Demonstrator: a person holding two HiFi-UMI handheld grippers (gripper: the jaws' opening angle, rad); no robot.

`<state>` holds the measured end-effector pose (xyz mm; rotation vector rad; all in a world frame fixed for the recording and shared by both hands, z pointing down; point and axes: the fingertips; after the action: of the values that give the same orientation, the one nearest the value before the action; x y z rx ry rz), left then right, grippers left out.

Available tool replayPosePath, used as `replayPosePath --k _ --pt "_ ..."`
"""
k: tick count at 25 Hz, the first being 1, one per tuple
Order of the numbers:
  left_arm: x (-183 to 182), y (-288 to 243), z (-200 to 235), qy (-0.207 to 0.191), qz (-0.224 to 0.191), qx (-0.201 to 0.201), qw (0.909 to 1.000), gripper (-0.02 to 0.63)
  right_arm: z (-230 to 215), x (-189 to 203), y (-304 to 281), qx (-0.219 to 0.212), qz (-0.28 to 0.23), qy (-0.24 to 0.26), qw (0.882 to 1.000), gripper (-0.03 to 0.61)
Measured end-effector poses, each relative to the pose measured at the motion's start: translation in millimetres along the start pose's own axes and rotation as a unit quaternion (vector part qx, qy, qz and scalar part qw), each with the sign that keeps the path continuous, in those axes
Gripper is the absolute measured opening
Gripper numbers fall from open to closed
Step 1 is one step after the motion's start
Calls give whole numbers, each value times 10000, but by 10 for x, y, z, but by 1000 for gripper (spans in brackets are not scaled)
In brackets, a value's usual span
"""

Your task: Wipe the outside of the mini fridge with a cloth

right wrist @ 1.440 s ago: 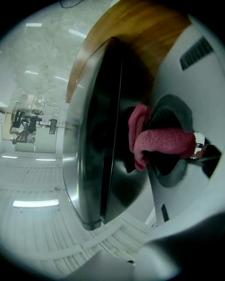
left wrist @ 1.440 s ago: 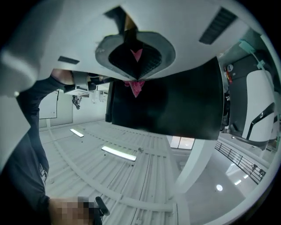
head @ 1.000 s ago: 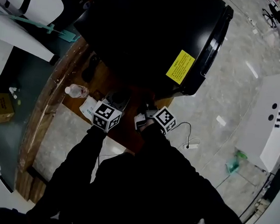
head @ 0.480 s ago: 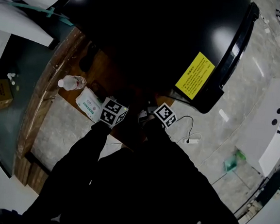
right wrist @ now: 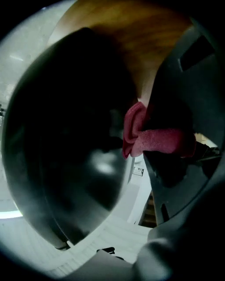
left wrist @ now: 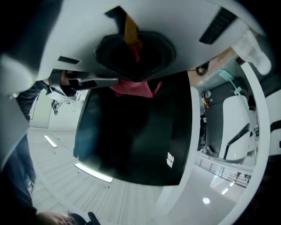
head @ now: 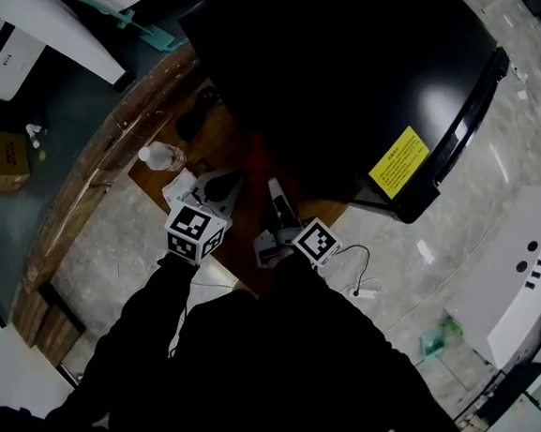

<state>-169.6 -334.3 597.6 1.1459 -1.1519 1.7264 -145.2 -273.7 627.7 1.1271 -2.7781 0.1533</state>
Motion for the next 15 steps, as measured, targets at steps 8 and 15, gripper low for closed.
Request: replayPosePath --k 8,15 --pt "-1790 736 320 -486 -1654 -345 9844 6 1955 148 -520 -1682 141 -16 9856 98" --pt "-2444 878 387 -738 -2156 -283 9733 6 2388 -78 -913 -1868 -330 -315 9813 98"
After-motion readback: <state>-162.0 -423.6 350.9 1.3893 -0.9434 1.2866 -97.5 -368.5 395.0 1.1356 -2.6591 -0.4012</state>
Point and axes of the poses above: the fingertips, and each gripper's own axes: y backward along the fingers, z to its left, x out of its underside, and after that the axes turned 11 degrees about -z, right-handed
